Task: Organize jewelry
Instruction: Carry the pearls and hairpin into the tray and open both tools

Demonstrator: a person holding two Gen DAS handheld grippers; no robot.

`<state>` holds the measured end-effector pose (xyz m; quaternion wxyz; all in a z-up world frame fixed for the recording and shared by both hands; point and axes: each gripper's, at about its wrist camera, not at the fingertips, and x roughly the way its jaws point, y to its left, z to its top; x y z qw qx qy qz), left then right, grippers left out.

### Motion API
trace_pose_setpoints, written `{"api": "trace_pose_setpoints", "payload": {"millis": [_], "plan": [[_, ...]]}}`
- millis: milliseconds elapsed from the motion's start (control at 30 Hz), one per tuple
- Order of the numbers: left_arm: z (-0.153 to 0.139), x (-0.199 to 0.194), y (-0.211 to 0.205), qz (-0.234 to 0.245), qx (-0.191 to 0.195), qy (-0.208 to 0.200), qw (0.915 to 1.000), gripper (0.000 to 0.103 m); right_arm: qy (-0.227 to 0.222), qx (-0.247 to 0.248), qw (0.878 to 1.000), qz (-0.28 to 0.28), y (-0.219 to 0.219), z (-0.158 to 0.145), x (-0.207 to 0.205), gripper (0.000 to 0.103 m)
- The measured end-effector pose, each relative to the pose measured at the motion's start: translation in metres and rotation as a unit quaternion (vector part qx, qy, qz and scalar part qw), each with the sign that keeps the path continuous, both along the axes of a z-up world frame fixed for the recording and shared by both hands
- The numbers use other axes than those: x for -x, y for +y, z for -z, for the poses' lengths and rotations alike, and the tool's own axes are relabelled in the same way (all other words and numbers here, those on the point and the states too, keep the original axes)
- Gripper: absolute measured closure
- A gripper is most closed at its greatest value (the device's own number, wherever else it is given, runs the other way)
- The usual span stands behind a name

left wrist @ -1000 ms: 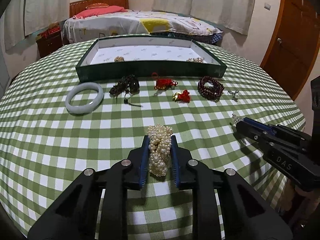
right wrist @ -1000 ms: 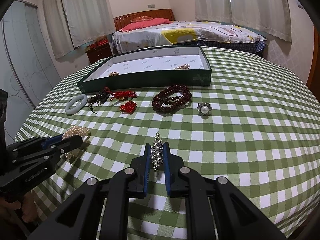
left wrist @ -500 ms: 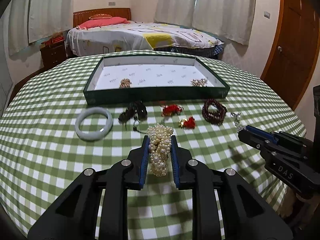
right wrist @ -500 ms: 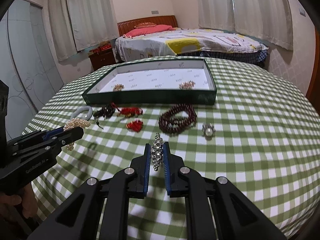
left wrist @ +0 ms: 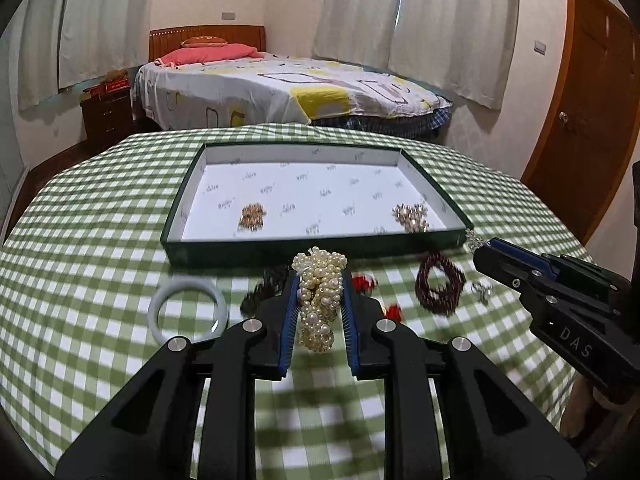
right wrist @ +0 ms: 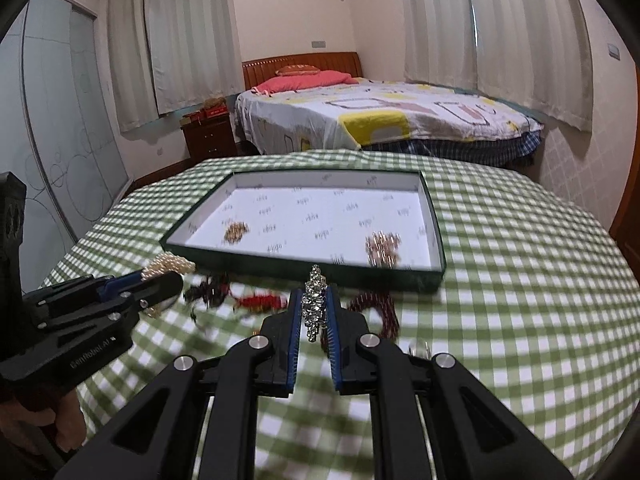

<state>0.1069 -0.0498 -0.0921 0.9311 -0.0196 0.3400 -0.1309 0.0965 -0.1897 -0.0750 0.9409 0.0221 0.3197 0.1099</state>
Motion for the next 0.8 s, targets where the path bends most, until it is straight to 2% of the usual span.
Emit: {"api": "trace_pose_setpoints", "payload": {"millis": [500, 633, 800], "plan": [[-0.011, -0.079, -0.010, -0.017, 0.005, -0.017, 0.9997, 0.083, -0.034, 0.003, 0.999, -0.004, 0.009, -0.020, -0.067, 0.090], [-0.006, -0.098, -0.012, -0.019, 0.004, -0.012, 0.9997, 0.083, -0.021, 0.000, 1.000, -0.001, 0.007, -0.010, -0.088, 0.090], [0.015, -0.116, -0.016, -0.018, -0.007, 0.012, 0.9997, 0.083, 0.010, -0.005, 1.000, 0.000, 0.006, 0.011, -0.108, 0.090]]}}
